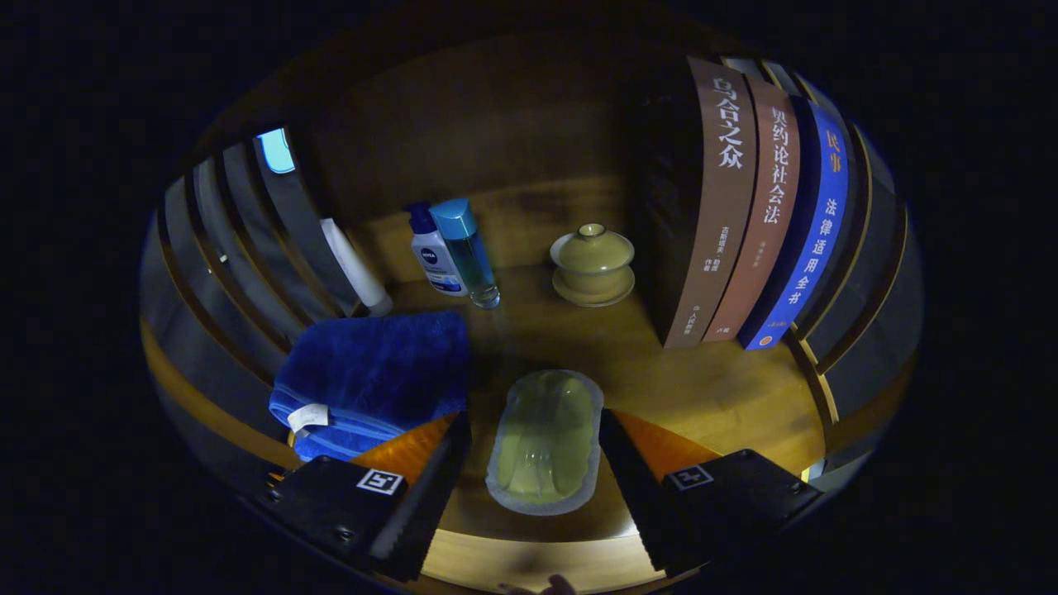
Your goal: Pull open the drawer, take out the items inside it, and place them on the countertop above the cabinet.
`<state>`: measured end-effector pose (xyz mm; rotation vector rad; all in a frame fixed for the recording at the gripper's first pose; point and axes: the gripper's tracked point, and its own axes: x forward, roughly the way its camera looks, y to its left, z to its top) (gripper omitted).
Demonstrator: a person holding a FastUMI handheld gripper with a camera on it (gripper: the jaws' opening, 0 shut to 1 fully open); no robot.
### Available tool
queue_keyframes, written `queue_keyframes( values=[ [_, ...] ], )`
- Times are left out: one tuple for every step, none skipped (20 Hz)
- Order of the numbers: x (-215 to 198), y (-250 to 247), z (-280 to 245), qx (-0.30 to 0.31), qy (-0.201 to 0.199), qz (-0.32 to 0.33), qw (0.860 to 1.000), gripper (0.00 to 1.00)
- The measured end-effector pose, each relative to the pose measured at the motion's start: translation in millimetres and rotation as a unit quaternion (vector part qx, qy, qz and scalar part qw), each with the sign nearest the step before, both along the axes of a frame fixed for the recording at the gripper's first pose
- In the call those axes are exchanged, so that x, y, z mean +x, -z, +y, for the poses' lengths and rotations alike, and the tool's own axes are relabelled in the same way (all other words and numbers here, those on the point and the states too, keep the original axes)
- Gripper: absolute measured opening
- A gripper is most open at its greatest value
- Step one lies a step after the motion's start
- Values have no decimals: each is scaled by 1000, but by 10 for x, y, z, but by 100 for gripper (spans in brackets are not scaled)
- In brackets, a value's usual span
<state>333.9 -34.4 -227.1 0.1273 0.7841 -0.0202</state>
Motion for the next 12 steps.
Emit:
queue_keyframes(
  values=[
    [-33, -44, 4, -2, 0, -10, 1000, 99],
    [-84, -97, 16, -4, -1, -24, 1000, 99],
    [-141, -167, 36, -7, -2, -38, 999, 99],
    [-227, -257, 45, -11, -3, -55, 998, 99],
    [-325, -363, 55, -15, -3, -75, 997, 99],
    [-434, -468, 75, -17, -3, -98, 995, 99],
    [-570, -614, 95, -20, -5, -128, 992, 99],
    [-689, -731, 125, -23, -10, -151, 988, 99],
    [-839, -865, 143, -30, -13, -176, 984, 99],
    [-992, -997, 163, -40, -17, -199, 979, 99],
    [-1154, -1122, 174, -53, -19, -222, 973, 99],
    [-1334, -1216, 201, -62, -23, -244, 968, 99]
  ],
)
